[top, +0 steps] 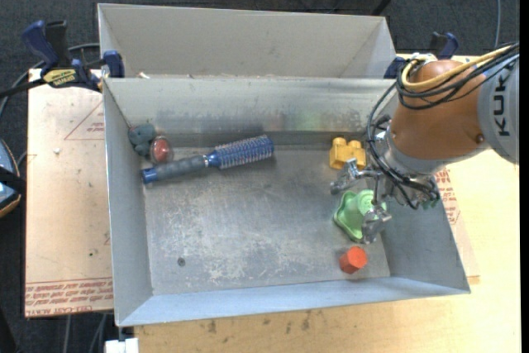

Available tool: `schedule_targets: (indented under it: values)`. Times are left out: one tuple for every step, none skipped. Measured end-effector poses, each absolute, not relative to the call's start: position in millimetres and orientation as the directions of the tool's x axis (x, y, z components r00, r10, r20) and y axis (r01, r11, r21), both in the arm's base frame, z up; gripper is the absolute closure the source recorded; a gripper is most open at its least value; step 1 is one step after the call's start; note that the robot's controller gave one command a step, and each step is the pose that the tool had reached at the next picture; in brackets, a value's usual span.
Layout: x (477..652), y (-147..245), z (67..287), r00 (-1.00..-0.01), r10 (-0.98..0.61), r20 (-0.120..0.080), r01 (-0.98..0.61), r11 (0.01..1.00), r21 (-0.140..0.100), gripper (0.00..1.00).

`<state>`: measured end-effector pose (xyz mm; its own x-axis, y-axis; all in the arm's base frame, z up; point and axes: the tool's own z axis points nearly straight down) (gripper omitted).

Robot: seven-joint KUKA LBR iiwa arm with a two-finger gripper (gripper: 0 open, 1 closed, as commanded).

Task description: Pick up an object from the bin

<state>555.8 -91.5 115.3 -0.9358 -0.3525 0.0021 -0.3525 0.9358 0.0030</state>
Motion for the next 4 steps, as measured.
schedule_targets:
  values:
    - [581.9,-104.9,92.6,-0.951,-0.308,-0.003,-0.308,0.951,0.001,0.00]
    - [583.5,-102.2,91.7,-0.951,-0.308,-0.007,-0.308,0.951,0.005,1.00]
    - [613.4,-86.3,264.2,-0.791,-0.611,-0.009,-0.611,0.791,-0.007,1.00]
    - [654.6,-59.3,142.9,-0.875,-0.484,0.001,-0.484,0.875,0.005,1.00]
